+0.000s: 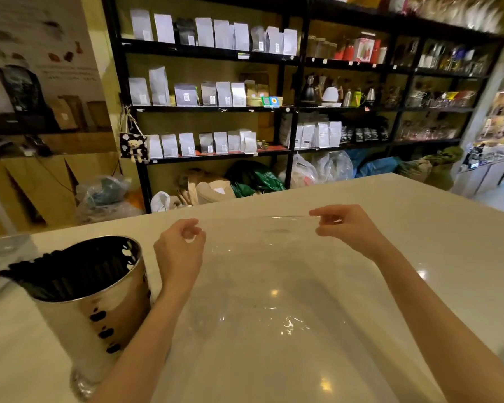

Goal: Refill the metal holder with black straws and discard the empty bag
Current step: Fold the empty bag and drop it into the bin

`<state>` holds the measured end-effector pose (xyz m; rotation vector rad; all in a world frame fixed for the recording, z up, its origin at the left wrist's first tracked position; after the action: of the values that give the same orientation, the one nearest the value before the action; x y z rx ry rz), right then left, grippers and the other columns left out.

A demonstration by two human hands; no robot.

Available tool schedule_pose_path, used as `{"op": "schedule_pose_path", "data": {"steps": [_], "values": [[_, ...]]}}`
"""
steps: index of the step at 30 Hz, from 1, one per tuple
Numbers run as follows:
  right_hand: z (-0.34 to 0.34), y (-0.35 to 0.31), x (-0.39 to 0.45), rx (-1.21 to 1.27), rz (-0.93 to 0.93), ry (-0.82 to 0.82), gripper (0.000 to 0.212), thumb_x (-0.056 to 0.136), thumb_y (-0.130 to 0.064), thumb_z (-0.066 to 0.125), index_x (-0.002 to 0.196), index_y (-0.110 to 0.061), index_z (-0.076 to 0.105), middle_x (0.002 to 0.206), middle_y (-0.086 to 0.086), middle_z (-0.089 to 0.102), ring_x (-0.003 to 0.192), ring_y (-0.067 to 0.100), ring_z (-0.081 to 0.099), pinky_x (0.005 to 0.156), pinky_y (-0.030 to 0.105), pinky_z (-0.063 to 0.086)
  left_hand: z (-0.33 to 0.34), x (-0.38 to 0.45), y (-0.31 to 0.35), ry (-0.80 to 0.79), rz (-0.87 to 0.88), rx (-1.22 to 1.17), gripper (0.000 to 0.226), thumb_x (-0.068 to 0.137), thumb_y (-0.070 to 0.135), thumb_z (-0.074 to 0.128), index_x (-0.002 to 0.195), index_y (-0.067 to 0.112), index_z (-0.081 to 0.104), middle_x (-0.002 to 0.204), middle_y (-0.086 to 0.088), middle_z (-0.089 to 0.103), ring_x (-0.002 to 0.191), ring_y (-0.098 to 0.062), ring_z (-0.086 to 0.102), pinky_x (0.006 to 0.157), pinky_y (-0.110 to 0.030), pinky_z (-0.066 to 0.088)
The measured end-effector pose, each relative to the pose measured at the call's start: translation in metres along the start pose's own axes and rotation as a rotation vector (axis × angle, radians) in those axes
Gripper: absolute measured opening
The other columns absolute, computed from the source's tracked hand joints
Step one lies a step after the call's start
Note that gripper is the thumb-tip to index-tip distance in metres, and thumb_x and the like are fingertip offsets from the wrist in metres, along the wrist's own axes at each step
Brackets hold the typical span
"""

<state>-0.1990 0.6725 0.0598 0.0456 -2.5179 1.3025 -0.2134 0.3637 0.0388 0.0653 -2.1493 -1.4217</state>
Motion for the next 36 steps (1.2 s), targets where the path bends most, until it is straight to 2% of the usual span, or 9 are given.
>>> {"op": "schedule_pose_path", "data": {"steps": [5, 10, 15, 18, 23, 26, 30, 33, 36], "values": [[-0.008, 0.001, 0.001, -0.537, -0.004, 0.186, 0.011, 0.073, -0.021, 0.075, 0.083, -0.024, 0.072, 0.108, 0.007, 0.061, 0.110, 0.027, 0.047, 0.089, 0.035, 0.037, 0.008, -0.001, 0.009, -0.002, 0.096, 0.055, 0.014, 0.080, 0.013, 0.066, 0.093, 0.011, 0.067, 0.093, -0.006, 0.055, 0.083, -0.018, 0.051, 0.072, -0.025, 0.037], [0.028, -0.019, -0.005, -0.759, -0.135, 0.031, 0.042, 0.075, -0.030, 0.072, 0.115, -0.026, 0.059, 0.135, 0.000, 0.048, 0.131, 0.023, 0.034, 0.105, 0.038, 0.027, 0.012, -0.005, 0.029, -0.041, 0.200, 0.045, 0.007, 0.079, 0.015, 0.068, 0.085, 0.015, 0.067, 0.099, 0.001, 0.047, 0.097, -0.010, 0.041, 0.080, -0.018, 0.031], [0.055, -0.042, -0.008, -0.495, -0.267, -0.060, 0.062, 0.076, -0.032, 0.073, 0.132, -0.025, 0.046, 0.135, -0.004, 0.052, 0.126, 0.016, 0.043, 0.106, 0.032, 0.030, 0.021, -0.011, 0.052, -0.284, 0.258, -0.175, 0.011, 0.080, 0.016, 0.065, 0.075, 0.023, 0.060, 0.077, 0.007, 0.064, 0.079, -0.007, 0.059, 0.070, -0.015, 0.042], [0.052, -0.051, -0.006, -0.443, -0.300, -0.030, 0.037, 0.078, -0.026, 0.072, 0.114, -0.022, 0.062, 0.120, -0.002, 0.062, 0.113, 0.016, 0.052, 0.098, 0.028, 0.036, 0.022, -0.014, 0.062, -0.397, 0.282, -0.272, 0.019, 0.080, 0.016, 0.066, 0.073, 0.032, 0.058, 0.078, 0.001, 0.067, 0.084, -0.017, 0.064, 0.078, -0.024, 0.050], [0.034, -0.063, -0.006, -0.337, -0.229, -0.175, 0.005, 0.084, -0.019, 0.066, 0.083, -0.022, 0.063, 0.095, -0.004, 0.068, 0.088, 0.010, 0.061, 0.076, 0.012, 0.041, 0.001, -0.009, 0.065, -0.214, 0.298, -0.314, 0.020, 0.077, 0.028, 0.067, 0.094, 0.027, 0.057, 0.086, 0.020, 0.060, 0.082, 0.005, 0.059, 0.077, -0.018, 0.046], [0.018, -0.070, -0.008, -0.231, -0.147, -0.254, 0.005, 0.088, -0.015, 0.059, 0.084, -0.014, 0.063, 0.082, 0.000, 0.073, 0.073, 0.010, 0.068, 0.067, 0.019, 0.052, 0.003, -0.006, 0.052, -0.222, 0.100, -0.361, 0.061, 0.069, 0.052, 0.058, 0.122, 0.025, 0.042, 0.113, 0.011, 0.055, 0.107, -0.003, 0.050, 0.089, -0.023, 0.040], [-0.009, -0.073, -0.008, 0.050, -0.096, -0.163, 0.010, 0.089, -0.013, 0.058, 0.094, -0.007, 0.064, 0.081, 0.006, 0.075, 0.070, 0.016, 0.071, 0.054, 0.020, 0.054, 0.012, -0.005, 0.030, -0.259, -0.077, -0.291, 0.117, 0.046, 0.065, 0.065, 0.143, 0.026, 0.013, 0.152, 0.000, 0.024, 0.138, -0.019, 0.024, 0.111, -0.041, 0.027], [-0.012, -0.065, -0.007, 0.222, -0.053, -0.108, 0.011, 0.089, -0.013, 0.058, 0.096, -0.008, 0.065, 0.081, 0.005, 0.074, 0.069, 0.017, 0.071, 0.053, 0.022, 0.054, 0.030, -0.011, 0.017, -0.409, -0.216, -0.281, 0.128, 0.046, 0.058, 0.077, 0.145, 0.029, 0.000, 0.155, -0.002, 0.015, 0.141, -0.020, 0.018, 0.113, -0.041, 0.022], [0.003, -0.049, -0.005, 0.401, 0.025, -0.103, 0.011, 0.090, -0.010, 0.055, 0.093, -0.012, 0.065, 0.075, 0.000, 0.074, 0.065, 0.013, 0.070, 0.050, 0.021, 0.052, 0.056, -0.030, 0.004, -0.668, -0.465, -0.433, 0.126, 0.048, 0.047, 0.082, 0.145, 0.021, 0.006, 0.148, -0.007, 0.034, 0.131, -0.023, 0.040, 0.103, -0.038, 0.032]]}}
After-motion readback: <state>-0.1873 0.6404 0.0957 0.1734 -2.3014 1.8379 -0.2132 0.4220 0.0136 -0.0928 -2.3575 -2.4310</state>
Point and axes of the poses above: each hand's wrist, its own x-axis towards the middle knuckle, its own z-axis out of the palm, y = z × x, the point moved 7 cm from there along x, towards the middle knuckle
